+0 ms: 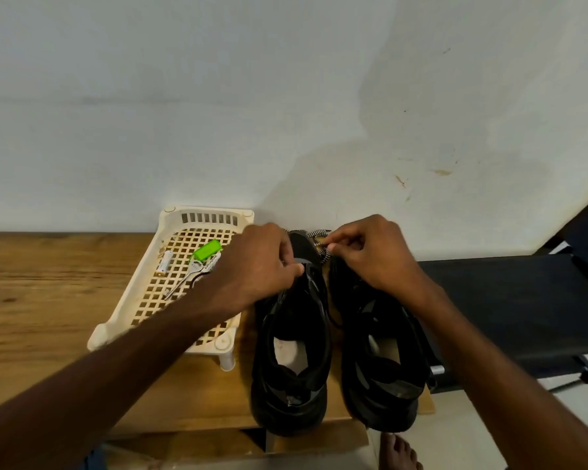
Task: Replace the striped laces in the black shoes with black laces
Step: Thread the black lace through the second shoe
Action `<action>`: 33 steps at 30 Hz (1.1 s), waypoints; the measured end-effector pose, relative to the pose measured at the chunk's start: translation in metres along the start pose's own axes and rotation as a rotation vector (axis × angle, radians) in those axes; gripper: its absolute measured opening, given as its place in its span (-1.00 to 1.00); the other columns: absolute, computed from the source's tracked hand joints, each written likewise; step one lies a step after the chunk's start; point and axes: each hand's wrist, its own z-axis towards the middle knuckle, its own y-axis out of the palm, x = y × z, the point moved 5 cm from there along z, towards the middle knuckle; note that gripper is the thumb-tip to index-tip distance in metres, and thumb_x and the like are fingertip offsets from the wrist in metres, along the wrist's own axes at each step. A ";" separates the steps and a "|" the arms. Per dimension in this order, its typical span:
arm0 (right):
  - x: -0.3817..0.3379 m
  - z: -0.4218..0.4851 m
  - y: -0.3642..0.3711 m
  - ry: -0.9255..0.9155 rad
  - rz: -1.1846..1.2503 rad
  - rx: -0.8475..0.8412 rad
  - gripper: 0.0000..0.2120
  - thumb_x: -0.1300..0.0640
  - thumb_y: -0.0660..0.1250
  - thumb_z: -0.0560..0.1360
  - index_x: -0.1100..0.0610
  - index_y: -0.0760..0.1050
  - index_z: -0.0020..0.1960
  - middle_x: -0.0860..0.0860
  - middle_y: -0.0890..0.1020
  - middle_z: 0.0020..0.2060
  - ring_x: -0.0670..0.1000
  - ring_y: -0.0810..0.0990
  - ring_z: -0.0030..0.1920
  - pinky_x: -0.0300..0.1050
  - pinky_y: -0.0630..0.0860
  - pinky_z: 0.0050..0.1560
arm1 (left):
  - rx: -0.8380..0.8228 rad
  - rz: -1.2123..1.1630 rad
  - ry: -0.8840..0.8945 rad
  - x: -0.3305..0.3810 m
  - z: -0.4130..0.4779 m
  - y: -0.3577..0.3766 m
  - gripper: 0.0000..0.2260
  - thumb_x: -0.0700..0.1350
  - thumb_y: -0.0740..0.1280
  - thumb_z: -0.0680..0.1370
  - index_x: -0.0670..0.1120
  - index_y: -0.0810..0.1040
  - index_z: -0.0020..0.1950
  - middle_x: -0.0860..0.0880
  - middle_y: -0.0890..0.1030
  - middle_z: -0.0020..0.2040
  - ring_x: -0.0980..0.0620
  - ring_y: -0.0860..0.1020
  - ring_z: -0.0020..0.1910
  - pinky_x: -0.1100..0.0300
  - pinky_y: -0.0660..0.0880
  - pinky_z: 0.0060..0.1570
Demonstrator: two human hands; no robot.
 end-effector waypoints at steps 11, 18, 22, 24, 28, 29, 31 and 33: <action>-0.013 -0.009 0.030 0.119 0.093 -0.070 -0.93 0.06 0.62 0.40 0.00 0.75 -0.20 -0.19 0.67 -0.40 -0.32 0.62 -0.32 -0.51 0.39 -0.35 | 0.010 0.253 -0.052 0.006 -0.014 0.016 -0.64 0.19 0.51 0.42 -0.05 0.54 -0.05 0.01 0.52 -0.18 -0.01 0.57 -0.14 0.14 0.49 -0.24; -0.023 -0.012 0.042 0.125 0.048 -0.076 -0.96 0.10 0.55 0.44 -0.02 0.75 -0.18 -0.13 0.71 -0.29 -0.21 0.66 -0.24 -0.24 0.62 -0.13 | 0.085 0.295 -0.032 0.004 -0.015 0.012 -0.84 0.01 0.40 0.51 0.01 0.68 0.03 0.01 0.55 -0.15 -0.03 0.57 -0.11 0.17 0.36 -0.19; -0.026 -0.012 0.049 0.144 -0.004 -0.055 -0.91 0.17 0.51 0.43 0.00 0.75 -0.20 -0.11 0.70 -0.32 -0.18 0.64 -0.28 -0.36 0.54 -0.28 | 0.104 0.171 -0.042 -0.003 -0.015 0.007 -0.81 -0.03 0.41 0.50 0.05 0.73 0.07 0.04 0.68 -0.04 0.01 0.60 -0.08 0.21 0.40 -0.15; -0.028 -0.012 0.053 0.119 0.001 -0.045 -0.89 0.22 0.51 0.42 0.04 0.76 -0.20 -0.09 0.69 -0.33 -0.19 0.62 -0.31 -0.45 0.43 -0.35 | 0.128 0.113 -0.053 -0.007 -0.015 0.006 -0.81 -0.04 0.44 0.49 0.05 0.73 0.09 0.04 0.71 0.00 0.01 0.64 0.00 0.22 0.41 -0.10; -0.033 -0.013 0.059 0.076 0.032 -0.029 -0.90 0.30 0.52 0.40 0.14 0.76 -0.21 -0.11 0.60 -0.34 -0.19 0.55 -0.29 -0.48 0.42 -0.36 | 0.125 0.055 -0.063 -0.010 -0.016 0.007 -0.83 -0.05 0.47 0.48 0.05 0.71 0.06 0.07 0.71 -0.02 0.06 0.65 0.00 0.17 0.49 0.03; -0.033 -0.013 0.059 0.072 0.027 -0.016 -0.91 0.30 0.52 0.40 0.15 0.76 -0.22 -0.09 0.60 -0.32 -0.18 0.54 -0.27 -0.50 0.42 -0.35 | 0.126 0.047 -0.062 -0.011 -0.016 0.008 -0.83 -0.05 0.47 0.47 0.05 0.71 0.06 0.07 0.71 -0.03 0.07 0.65 0.00 0.18 0.49 0.01; -0.032 -0.013 0.060 0.063 0.012 0.010 -0.93 0.30 0.50 0.41 0.20 0.74 -0.24 0.03 0.65 -0.24 -0.11 0.59 -0.17 -0.49 0.41 -0.31 | 0.128 0.034 -0.048 -0.012 -0.015 0.008 -0.83 -0.06 0.47 0.47 0.04 0.71 0.06 0.07 0.71 -0.03 0.07 0.65 -0.01 0.23 0.43 -0.04; -0.029 -0.013 0.060 0.075 0.036 0.018 -0.92 0.29 0.49 0.42 0.22 0.74 -0.23 0.03 0.65 -0.21 -0.11 0.58 -0.06 -0.55 0.36 -0.26 | 0.128 0.026 -0.035 -0.011 -0.015 0.008 -0.83 -0.07 0.46 0.48 0.04 0.72 0.06 0.06 0.71 -0.02 0.06 0.64 -0.01 0.24 0.40 -0.05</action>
